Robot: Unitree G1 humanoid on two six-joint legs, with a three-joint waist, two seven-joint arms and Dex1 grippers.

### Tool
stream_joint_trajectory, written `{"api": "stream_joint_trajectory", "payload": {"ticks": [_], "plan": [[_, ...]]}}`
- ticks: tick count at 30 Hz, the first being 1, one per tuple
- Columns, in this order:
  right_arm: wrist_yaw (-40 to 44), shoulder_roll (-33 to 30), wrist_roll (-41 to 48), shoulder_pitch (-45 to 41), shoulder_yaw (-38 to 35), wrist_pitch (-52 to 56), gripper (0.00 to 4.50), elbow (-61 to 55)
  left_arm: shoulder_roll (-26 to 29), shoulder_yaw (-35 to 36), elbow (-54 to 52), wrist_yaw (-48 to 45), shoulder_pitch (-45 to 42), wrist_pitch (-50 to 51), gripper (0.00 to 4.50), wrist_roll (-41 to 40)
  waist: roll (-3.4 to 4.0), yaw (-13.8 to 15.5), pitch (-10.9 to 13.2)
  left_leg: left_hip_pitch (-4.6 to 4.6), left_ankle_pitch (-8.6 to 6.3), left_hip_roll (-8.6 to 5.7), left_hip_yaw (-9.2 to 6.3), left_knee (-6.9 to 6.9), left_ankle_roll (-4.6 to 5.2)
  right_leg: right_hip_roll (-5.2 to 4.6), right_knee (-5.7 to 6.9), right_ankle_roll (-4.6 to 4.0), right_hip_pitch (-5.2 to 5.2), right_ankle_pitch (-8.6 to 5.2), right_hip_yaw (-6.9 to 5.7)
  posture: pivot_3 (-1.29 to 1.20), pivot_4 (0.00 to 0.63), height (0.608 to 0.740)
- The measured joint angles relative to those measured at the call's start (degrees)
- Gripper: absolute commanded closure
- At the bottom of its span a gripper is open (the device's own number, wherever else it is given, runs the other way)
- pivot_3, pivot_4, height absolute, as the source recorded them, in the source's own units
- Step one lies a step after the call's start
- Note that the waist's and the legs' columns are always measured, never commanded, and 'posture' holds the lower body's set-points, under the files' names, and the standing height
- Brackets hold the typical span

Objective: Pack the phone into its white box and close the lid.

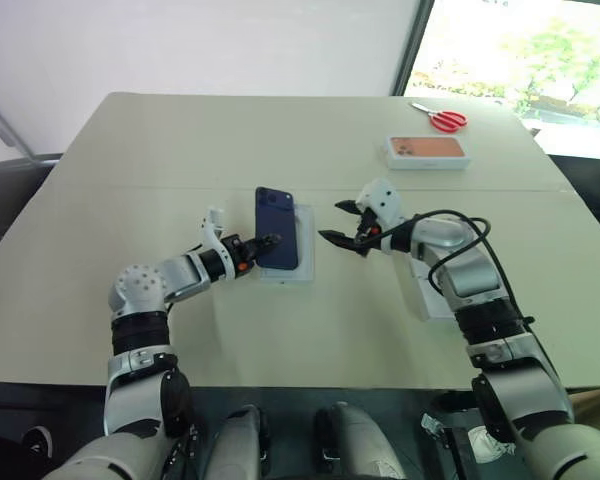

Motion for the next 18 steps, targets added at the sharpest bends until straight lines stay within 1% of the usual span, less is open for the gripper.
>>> {"api": "stream_joint_trajectory", "payload": {"ticks": [5, 6, 18], "plan": [[-0.2, 1.1, -0.8, -0.1, 1.0, -0.9, 0.89, 0.3, 0.0, 0.0, -0.1, -0.3, -2.2, 1.5, 0.33, -0.7, 0.0, 0.0, 0.0, 0.01, 0.0, 0.01, -0.02, 0.04, 0.0, 0.0, 0.02, 0.0, 0.04, 0.0, -0.03, 0.0, 0.15, 0.74], [-0.2, 1.3, -1.0, -0.1, 1.3, -1.2, 0.89, 0.4, 0.0, 0.0, -0.5, -0.4, -2.5, 2.0, 0.03, -1.2, 0.0, 0.0, 0.0, 0.02, 0.0, 0.01, -0.02, 0.04, 0.0, 0.0, 0.02, 0.0, 0.04, 0.0, -0.03, 0.0, 0.15, 0.74], [-0.6, 1.8, -1.5, -0.3, 1.3, -2.4, 0.89, 1.9, 4.0, -0.4, -4.6, -0.5, -1.4, 3.8, 0.03, -1.5, 0.0, -0.1, 0.0, 0.02, 0.0, 0.03, -0.03, 0.04, -0.02, 0.0, 0.03, 0.0, 0.05, 0.0, -0.03, 0.0, 0.15, 0.74]]}}
